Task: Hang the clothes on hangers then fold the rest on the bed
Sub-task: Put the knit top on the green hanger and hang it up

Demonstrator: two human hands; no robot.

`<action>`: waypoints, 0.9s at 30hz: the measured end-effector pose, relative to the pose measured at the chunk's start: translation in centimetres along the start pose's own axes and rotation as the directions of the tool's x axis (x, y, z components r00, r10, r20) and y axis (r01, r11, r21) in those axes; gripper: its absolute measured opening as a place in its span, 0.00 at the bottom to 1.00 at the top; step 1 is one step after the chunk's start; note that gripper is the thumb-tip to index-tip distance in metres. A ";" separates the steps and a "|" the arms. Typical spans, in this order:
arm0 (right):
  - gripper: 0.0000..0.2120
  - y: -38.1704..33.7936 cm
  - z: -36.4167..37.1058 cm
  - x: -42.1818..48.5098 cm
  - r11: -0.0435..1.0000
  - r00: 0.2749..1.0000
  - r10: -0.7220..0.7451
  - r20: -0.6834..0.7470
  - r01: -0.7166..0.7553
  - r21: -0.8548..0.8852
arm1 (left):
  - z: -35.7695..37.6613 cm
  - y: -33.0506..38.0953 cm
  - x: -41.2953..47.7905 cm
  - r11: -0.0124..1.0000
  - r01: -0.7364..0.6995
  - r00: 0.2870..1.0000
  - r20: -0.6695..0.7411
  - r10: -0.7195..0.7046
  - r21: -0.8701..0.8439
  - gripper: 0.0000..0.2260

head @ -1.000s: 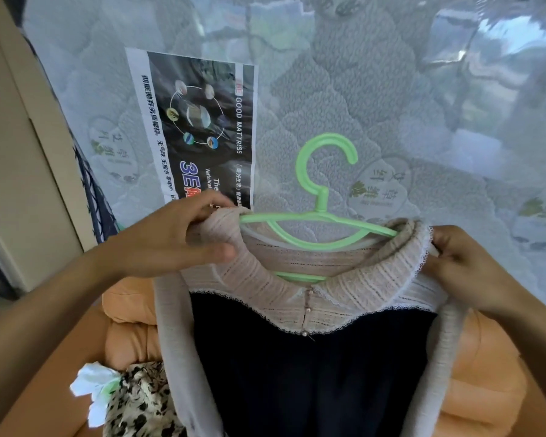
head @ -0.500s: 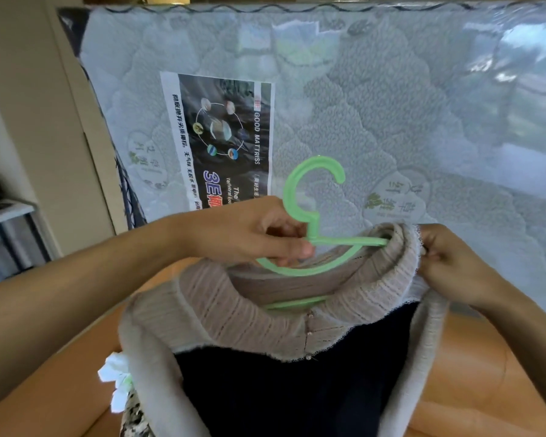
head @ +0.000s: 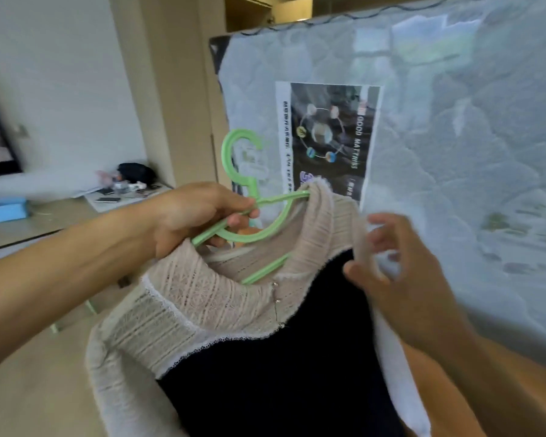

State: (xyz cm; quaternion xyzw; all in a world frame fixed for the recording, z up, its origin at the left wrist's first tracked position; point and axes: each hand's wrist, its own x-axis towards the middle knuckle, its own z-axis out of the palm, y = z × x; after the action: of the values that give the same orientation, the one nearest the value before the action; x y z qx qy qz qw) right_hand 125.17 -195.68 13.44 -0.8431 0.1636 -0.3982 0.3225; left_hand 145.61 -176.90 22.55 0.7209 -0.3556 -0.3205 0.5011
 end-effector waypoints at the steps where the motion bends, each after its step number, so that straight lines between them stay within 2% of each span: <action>1: 0.27 -1.8 1.5 -0.8 0.999 0.994 -0.011 0.112 0.006 0.049 | -1.3 0.0 -1.2 0.999 0.023 0.998 -0.055 -0.025 -0.043 0.10; 3: 0.20 -5.0 3.4 -2.0 0.984 0.936 -0.049 0.348 -0.016 0.180 | -3.2 0.1 -3.1 0.989 0.051 0.992 -0.107 -0.066 -0.140 0.11; 6: 0.09 -10.3 5.4 -2.4 0.953 0.754 -0.123 0.646 -0.091 0.288 | -6.7 -0.3 -6.0 0.966 0.044 0.981 -0.174 -0.090 -0.253 0.09; 9: 0.07 -15.2 8.1 -2.3 0.916 0.613 -0.190 0.767 -0.170 0.363 | -9.8 -1.3 -9.2 0.942 0.014 0.968 -0.232 -0.098 -0.336 0.09; 12: 0.10 -19.4 11.9 -3.1 0.896 0.551 -0.243 0.798 -0.188 0.403 | -12.2 -2.5 -12.2 0.909 -0.024 0.945 -0.306 -0.115 -0.415 0.12; 16: 0.19 -24.7 16.6 -4.6 0.864 0.563 -0.271 0.781 -0.215 0.455 | -14.8 -3.6 -16.6 0.856 -0.104 0.921 -0.373 -0.109 -0.507 0.11; 19: 0.28 -28.3 20.0 -5.6 0.861 0.581 -0.250 0.775 -0.232 0.453 | -17.1 -4.8 -19.2 0.881 -0.179 0.883 -0.466 -0.052 -0.438 0.05; 23: 0.33 -32.7 23.4 -6.8 0.799 0.648 -0.191 0.737 -0.334 0.501 | -20.7 -7.4 -21.3 0.917 -0.236 0.805 -0.593 -0.002 -0.323 0.12; 27: 0.28 -35.6 26.6 -7.8 0.789 0.676 -0.167 0.718 -0.345 0.508 | -23.3 -9.8 -23.2 0.928 -0.289 0.745 -0.664 0.065 -0.234 0.16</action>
State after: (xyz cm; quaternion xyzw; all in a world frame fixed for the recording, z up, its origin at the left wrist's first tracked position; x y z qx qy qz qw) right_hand 141.58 -154.22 20.40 -0.7700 -0.0725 -0.0404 0.6326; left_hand 153.98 -143.61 22.49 0.6572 -0.1719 -0.0568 0.7316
